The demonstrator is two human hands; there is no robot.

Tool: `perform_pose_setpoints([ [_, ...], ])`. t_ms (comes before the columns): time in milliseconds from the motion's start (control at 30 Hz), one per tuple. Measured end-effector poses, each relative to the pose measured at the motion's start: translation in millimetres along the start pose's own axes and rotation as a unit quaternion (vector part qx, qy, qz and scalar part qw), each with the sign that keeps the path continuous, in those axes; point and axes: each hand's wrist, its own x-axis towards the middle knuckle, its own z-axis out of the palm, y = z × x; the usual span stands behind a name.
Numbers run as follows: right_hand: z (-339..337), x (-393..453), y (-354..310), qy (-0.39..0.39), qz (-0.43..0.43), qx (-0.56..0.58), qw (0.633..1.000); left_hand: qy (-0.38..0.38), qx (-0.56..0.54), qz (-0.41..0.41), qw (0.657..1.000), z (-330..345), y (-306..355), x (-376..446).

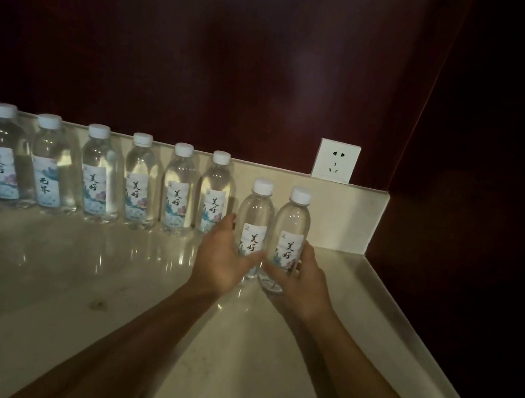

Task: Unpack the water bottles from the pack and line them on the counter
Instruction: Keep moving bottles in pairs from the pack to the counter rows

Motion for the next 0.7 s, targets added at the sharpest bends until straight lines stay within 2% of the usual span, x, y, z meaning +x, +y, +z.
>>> perform_pose_setpoints([
  [67,2.0,0.2,6.5,-0.011,0.002,-0.063,0.998,0.013,0.148,-0.011,0.989,4.9,-4.6,-6.4],
  [100,4.0,0.5,9.4,-0.002,-0.002,-0.094,0.996,0.019,0.178,-0.022,0.984,6.9,-6.6,-7.7],
  [200,8.5,5.5,10.6,0.018,-0.002,-0.144,0.989,0.043,0.145,-0.033,0.988,12.5,-7.4,-4.9],
  [333,7.1,20.9,9.9,0.007,0.017,-0.182,0.983,0.081,0.099,-0.044,0.991,26.4,-8.6,-1.2],
  [533,12.8,34.4,12.0,0.039,0.029,-0.191,0.980,0.102,0.151,-0.045,0.982,41.8,-9.1,8.5],
  [700,16.5,49.0,12.1,0.039,0.037,-0.197,0.979,0.103,0.142,-0.072,0.982,52.7,-10.9,17.5],
])
